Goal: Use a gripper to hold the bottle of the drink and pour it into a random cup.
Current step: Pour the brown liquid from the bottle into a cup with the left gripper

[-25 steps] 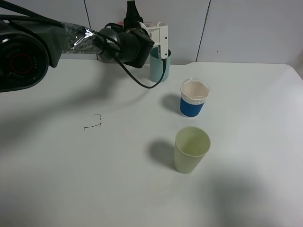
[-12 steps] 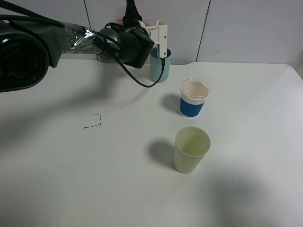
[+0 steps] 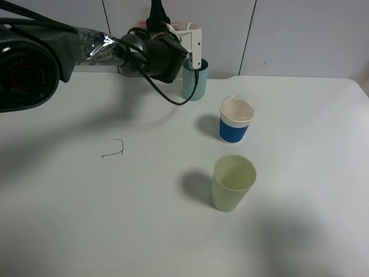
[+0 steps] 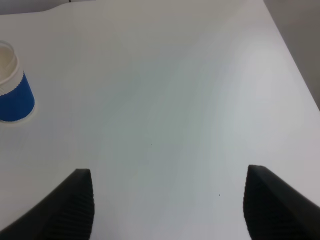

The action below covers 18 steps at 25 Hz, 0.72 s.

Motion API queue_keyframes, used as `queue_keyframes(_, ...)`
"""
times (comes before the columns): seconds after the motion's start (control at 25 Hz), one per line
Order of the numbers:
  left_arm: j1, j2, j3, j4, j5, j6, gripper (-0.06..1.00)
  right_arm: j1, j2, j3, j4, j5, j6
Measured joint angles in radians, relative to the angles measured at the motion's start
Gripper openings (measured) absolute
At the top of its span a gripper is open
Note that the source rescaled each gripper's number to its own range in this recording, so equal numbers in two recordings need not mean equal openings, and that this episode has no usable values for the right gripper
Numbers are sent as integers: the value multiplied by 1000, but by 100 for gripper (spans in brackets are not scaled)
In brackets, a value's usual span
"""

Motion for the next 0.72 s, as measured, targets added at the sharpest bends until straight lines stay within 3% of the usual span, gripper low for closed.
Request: queue_keyframes(0.72,0,0,0,0,-11,1,0,0,0,0,0,0,0)
